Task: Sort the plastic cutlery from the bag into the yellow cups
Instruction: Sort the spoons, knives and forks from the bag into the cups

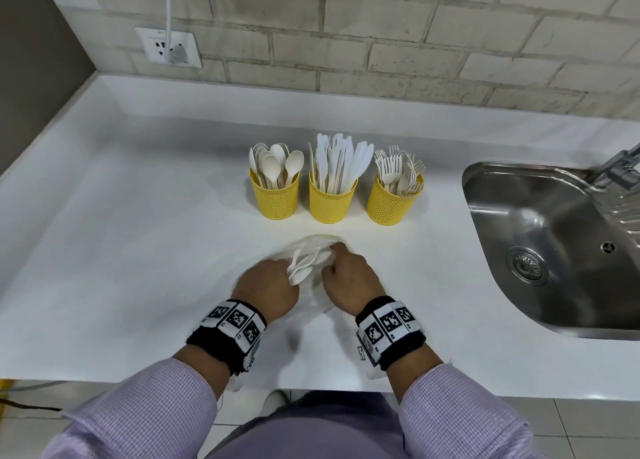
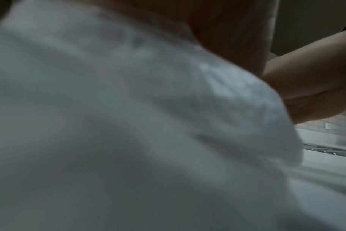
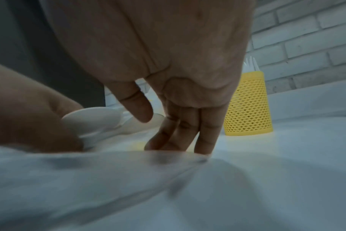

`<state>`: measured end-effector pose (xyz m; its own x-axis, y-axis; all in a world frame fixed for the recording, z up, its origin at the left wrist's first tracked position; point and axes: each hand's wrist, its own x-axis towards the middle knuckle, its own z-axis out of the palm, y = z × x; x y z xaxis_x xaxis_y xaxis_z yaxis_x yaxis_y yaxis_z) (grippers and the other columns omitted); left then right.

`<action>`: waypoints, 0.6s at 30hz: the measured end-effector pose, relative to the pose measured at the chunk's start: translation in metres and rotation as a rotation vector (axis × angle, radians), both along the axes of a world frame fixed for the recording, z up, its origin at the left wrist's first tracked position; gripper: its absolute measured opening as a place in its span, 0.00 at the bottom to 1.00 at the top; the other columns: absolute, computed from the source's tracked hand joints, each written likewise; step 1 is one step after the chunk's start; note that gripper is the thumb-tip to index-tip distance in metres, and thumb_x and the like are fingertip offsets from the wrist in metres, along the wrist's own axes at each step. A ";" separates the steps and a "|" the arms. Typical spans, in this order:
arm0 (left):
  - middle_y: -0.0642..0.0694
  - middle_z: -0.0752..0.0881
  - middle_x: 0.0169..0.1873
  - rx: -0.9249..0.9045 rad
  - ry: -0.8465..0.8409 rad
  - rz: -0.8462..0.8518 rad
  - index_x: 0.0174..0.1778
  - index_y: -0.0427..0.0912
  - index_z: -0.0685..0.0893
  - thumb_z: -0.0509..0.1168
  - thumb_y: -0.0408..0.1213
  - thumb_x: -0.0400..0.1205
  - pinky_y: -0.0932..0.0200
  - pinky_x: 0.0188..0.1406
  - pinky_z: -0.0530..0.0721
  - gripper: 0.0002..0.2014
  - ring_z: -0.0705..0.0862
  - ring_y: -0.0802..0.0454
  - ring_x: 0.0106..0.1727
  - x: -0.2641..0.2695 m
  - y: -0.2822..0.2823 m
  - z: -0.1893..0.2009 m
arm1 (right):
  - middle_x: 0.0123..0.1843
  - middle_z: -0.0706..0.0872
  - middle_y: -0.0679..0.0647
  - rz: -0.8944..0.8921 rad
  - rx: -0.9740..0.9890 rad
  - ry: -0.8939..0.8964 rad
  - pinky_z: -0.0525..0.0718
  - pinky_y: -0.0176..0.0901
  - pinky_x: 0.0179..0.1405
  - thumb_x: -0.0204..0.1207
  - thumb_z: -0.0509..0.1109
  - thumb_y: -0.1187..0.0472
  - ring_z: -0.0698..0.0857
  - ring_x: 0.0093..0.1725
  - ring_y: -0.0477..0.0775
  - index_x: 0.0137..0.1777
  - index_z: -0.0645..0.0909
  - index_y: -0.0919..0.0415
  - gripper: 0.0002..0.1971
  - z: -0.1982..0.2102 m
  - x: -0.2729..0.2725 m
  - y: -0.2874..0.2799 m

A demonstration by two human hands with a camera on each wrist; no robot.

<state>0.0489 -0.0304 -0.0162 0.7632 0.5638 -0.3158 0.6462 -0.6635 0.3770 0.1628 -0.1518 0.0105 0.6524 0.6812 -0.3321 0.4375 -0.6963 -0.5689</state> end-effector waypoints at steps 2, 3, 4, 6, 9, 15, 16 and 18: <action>0.47 0.90 0.48 -0.012 -0.005 -0.028 0.47 0.50 0.82 0.64 0.46 0.83 0.56 0.46 0.79 0.05 0.88 0.41 0.53 -0.005 0.000 0.002 | 0.66 0.87 0.63 -0.106 0.067 0.106 0.83 0.58 0.64 0.82 0.58 0.56 0.84 0.65 0.69 0.77 0.73 0.60 0.24 0.005 0.004 0.003; 0.48 0.90 0.47 -0.024 -0.019 -0.050 0.47 0.51 0.82 0.64 0.48 0.84 0.55 0.45 0.80 0.07 0.88 0.41 0.52 -0.007 0.000 0.004 | 0.65 0.87 0.63 -0.155 0.108 0.165 0.83 0.59 0.66 0.79 0.57 0.52 0.85 0.64 0.68 0.75 0.75 0.59 0.25 0.007 0.006 0.004; 0.47 0.90 0.46 -0.037 -0.043 -0.075 0.48 0.49 0.82 0.64 0.50 0.85 0.53 0.45 0.82 0.09 0.88 0.41 0.50 -0.010 0.000 0.005 | 0.63 0.88 0.63 -0.193 0.149 0.212 0.84 0.61 0.65 0.76 0.56 0.50 0.86 0.61 0.69 0.70 0.78 0.58 0.26 0.008 0.008 0.006; 0.45 0.89 0.45 -0.072 -0.104 -0.106 0.51 0.46 0.81 0.65 0.50 0.86 0.48 0.46 0.85 0.10 0.87 0.40 0.49 -0.014 0.002 0.007 | 0.52 0.90 0.64 -0.226 0.209 0.270 0.87 0.61 0.58 0.77 0.56 0.50 0.88 0.51 0.68 0.58 0.82 0.63 0.20 0.010 0.011 0.008; 0.43 0.88 0.43 -0.129 -0.182 -0.115 0.52 0.43 0.80 0.65 0.45 0.87 0.47 0.46 0.84 0.09 0.86 0.40 0.45 -0.017 0.004 0.010 | 0.37 0.89 0.60 -0.239 0.257 0.336 0.83 0.51 0.36 0.82 0.62 0.55 0.86 0.31 0.58 0.47 0.84 0.68 0.16 0.013 0.011 0.009; 0.44 0.90 0.45 -0.154 -0.285 -0.085 0.58 0.45 0.81 0.64 0.45 0.85 0.45 0.47 0.86 0.10 0.88 0.39 0.47 -0.016 0.002 0.013 | 0.33 0.86 0.58 -0.214 0.313 0.378 0.75 0.36 0.24 0.86 0.60 0.58 0.81 0.26 0.51 0.44 0.83 0.71 0.18 0.022 0.003 0.012; 0.46 0.91 0.46 -0.165 -0.302 -0.062 0.59 0.47 0.83 0.64 0.47 0.84 0.46 0.49 0.86 0.11 0.88 0.41 0.48 -0.015 0.001 0.014 | 0.34 0.86 0.57 -0.195 0.311 0.354 0.77 0.38 0.28 0.87 0.59 0.56 0.82 0.28 0.50 0.45 0.83 0.71 0.19 0.022 0.002 0.013; 0.49 0.91 0.44 -0.205 -0.328 -0.006 0.51 0.54 0.85 0.66 0.49 0.85 0.49 0.50 0.85 0.06 0.88 0.44 0.48 -0.013 -0.002 0.015 | 0.39 0.88 0.55 -0.175 0.332 0.293 0.82 0.47 0.42 0.89 0.56 0.50 0.86 0.38 0.54 0.50 0.86 0.67 0.23 0.021 0.001 0.013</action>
<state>0.0358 -0.0320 -0.0013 0.8453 0.5097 -0.1601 0.4656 -0.5559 0.6887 0.1636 -0.1385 0.0314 0.6781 0.6699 -0.3024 0.1176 -0.5051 -0.8550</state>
